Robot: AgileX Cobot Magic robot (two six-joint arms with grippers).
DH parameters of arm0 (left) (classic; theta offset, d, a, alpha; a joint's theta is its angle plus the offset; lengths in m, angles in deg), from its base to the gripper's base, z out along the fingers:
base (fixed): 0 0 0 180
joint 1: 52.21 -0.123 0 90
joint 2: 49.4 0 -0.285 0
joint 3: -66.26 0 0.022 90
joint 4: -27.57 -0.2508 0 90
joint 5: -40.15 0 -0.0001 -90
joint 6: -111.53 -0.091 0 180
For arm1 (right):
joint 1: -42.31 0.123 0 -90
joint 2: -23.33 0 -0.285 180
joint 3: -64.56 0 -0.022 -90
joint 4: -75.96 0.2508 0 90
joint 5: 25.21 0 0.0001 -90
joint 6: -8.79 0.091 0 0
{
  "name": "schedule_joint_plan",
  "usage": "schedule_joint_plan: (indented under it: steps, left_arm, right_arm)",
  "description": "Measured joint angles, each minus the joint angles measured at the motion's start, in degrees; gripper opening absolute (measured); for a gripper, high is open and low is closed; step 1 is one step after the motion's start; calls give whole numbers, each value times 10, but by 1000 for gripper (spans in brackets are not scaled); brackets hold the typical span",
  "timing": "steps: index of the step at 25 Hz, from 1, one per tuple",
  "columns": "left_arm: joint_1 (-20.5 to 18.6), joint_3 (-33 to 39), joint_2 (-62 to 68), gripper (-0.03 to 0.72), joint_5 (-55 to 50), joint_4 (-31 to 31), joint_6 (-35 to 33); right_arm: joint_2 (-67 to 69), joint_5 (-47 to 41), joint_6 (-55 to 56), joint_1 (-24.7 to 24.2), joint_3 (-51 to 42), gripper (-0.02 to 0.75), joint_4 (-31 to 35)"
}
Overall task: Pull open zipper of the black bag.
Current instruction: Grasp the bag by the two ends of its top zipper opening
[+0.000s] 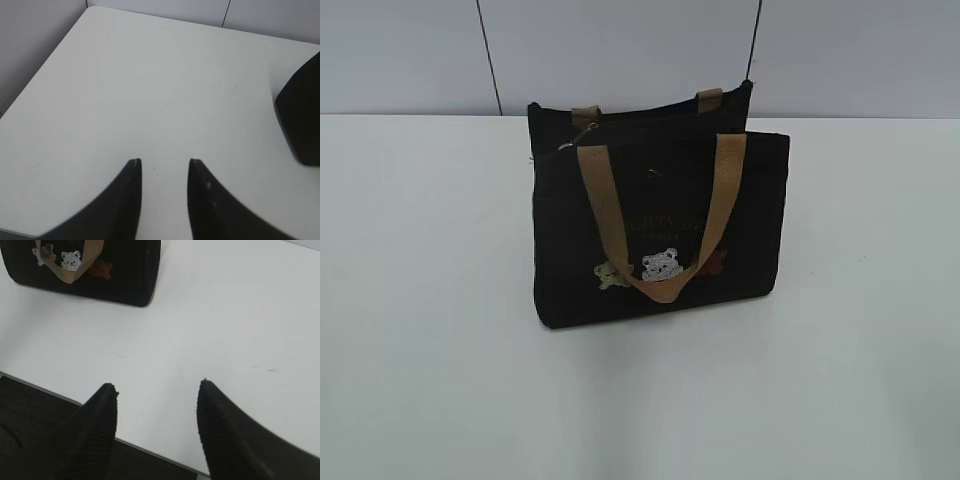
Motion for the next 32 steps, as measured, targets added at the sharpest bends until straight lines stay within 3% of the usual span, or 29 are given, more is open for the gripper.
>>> schedule_joint_plan:
  steps: [15, 24, 32]
  left_arm:
    - [0, 0, 0, 237, 0, 0, 1]
    - [0, 0, 10, 329, 1, 0, -1]
    - [0, -12, 104, 329, 79, 1, -80]
  right_arm:
    - [0, 0, 0, 0, 0, 396, 0]
    - [0, 0, 0, 0, 0, 396, 0]
    - [0, 0, 0, 0, 0, 396, 12]
